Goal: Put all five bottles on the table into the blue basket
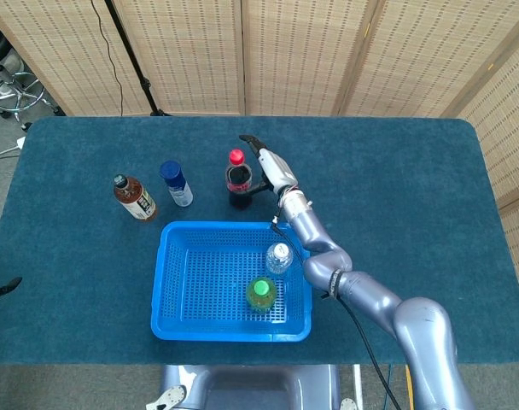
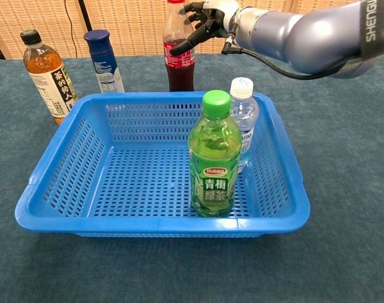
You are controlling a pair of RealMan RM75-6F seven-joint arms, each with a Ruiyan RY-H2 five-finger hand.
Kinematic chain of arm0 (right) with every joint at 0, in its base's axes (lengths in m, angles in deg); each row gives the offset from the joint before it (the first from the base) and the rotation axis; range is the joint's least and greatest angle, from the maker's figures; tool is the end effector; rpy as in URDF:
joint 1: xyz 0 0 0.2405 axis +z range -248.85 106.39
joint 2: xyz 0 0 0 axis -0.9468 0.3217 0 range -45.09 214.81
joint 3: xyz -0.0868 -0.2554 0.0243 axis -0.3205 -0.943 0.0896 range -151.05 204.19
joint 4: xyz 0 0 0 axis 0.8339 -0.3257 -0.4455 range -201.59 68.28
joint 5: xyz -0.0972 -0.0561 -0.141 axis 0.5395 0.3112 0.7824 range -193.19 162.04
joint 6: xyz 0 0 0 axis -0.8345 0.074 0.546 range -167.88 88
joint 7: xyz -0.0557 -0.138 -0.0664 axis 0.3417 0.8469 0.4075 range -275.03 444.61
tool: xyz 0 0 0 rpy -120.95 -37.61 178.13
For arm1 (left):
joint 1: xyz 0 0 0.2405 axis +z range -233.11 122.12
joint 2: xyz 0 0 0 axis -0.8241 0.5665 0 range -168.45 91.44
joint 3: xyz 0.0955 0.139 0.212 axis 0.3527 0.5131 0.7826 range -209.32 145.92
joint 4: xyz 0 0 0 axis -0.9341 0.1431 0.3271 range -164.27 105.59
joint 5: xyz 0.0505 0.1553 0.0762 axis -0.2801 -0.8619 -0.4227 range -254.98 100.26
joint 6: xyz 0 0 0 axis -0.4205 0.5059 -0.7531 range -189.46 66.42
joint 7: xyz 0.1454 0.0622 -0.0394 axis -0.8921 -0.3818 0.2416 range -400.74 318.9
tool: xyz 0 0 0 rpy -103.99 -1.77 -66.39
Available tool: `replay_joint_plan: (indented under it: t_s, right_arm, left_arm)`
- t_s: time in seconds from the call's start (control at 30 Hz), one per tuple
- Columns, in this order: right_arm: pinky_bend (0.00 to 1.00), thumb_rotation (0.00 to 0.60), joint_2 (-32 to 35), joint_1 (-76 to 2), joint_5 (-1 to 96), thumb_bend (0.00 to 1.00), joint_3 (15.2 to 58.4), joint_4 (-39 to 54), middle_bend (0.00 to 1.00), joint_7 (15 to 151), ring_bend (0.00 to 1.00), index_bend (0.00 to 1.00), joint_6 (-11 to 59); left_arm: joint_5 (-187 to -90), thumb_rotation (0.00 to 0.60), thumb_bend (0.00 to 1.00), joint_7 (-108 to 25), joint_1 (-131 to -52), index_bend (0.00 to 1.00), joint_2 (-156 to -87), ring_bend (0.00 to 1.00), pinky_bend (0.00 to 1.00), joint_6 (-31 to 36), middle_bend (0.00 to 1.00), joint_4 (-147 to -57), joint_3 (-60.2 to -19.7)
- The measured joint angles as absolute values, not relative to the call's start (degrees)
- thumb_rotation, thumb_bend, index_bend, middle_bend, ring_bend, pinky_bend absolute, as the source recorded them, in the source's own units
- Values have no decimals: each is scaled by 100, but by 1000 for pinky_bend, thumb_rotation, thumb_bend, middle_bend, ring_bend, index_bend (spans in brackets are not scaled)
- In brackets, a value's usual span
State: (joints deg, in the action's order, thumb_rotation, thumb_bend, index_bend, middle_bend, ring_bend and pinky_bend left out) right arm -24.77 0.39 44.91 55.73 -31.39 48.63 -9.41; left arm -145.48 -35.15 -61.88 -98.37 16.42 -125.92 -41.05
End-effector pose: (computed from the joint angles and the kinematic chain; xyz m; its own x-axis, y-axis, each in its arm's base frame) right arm -0.0250 -0.5092 -0.0381 -0.3221 -0.3946 0.8606 -0.9119 -0.1150 -0.3940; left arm -0.3383 0.2206 0.2271 0.2370 -0.0270 0.9711 0.9425 0.2488 -0.2231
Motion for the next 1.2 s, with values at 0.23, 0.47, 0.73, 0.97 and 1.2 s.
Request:
replay_joint_plan:
  t_s: [0.23,0.47,0.73,0.97,1.2]
  right_arm:
    - [849,600,-2816,197,4854,422,5622,-3688,648,4040,647,615,-804]
    - [858,600,-2566,-23,5267,446,5483,-3222,650,3697,655,615,-242]
    - [858,600,-1579,-478,5545,446,5467,-1524,650,3841,655,617,488]
    - [858,600,-396,-1103,5594,446,5518,566,650,4286,655,618,991]
    - [858,600,704,-1794,5738,447,5399,2374,650,4598,655,620,1297]
  left_arm:
    - [-14543,600,36,-3534,-6215,0,-9842,0,0,1591,0,-12585,-4110]
    - [-14674,600,37,-3475,-6200,0,-9821,0,0,1613,0,-12618,-4070]
    - [-14830,600,37,-3415,-6184,0,-9801,0,0,1629,0,-12622,-4008]
    - [-14998,600,37,-3384,-6176,0,-9792,0,0,1664,0,-12636,-3947]
    - [-15087,600,37,-3419,-6161,0,-9797,0,0,1723,0,-12678,-3910]
